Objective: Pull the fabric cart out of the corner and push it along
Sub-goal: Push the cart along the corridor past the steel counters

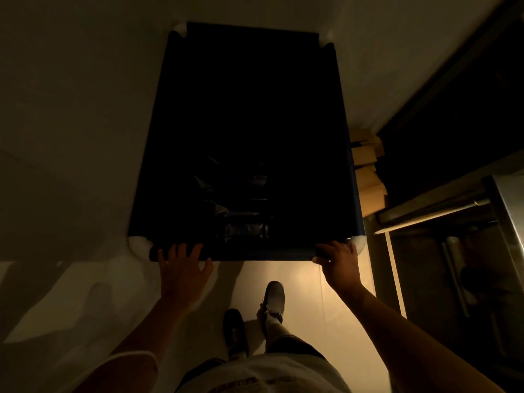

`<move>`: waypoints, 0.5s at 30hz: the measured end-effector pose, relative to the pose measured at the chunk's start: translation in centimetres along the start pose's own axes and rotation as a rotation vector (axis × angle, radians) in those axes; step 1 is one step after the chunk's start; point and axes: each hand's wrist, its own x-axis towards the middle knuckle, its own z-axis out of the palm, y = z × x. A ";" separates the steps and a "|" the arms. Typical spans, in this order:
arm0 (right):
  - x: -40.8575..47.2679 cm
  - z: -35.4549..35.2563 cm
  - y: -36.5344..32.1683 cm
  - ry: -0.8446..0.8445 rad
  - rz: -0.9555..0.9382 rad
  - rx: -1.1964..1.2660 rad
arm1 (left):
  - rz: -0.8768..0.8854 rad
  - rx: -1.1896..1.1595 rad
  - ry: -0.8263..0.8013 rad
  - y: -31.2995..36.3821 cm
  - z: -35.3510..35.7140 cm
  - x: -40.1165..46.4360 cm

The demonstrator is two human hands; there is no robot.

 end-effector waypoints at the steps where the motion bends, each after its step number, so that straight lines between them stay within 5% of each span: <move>1: 0.2 -0.1 0.0 -0.017 -0.003 0.003 | 0.000 0.001 0.004 0.1 0.0 0.0; 15: 0.7 -1.3 -0.5 -0.097 0.003 0.019 | -0.020 -0.007 -0.060 0.1 -0.6 0.0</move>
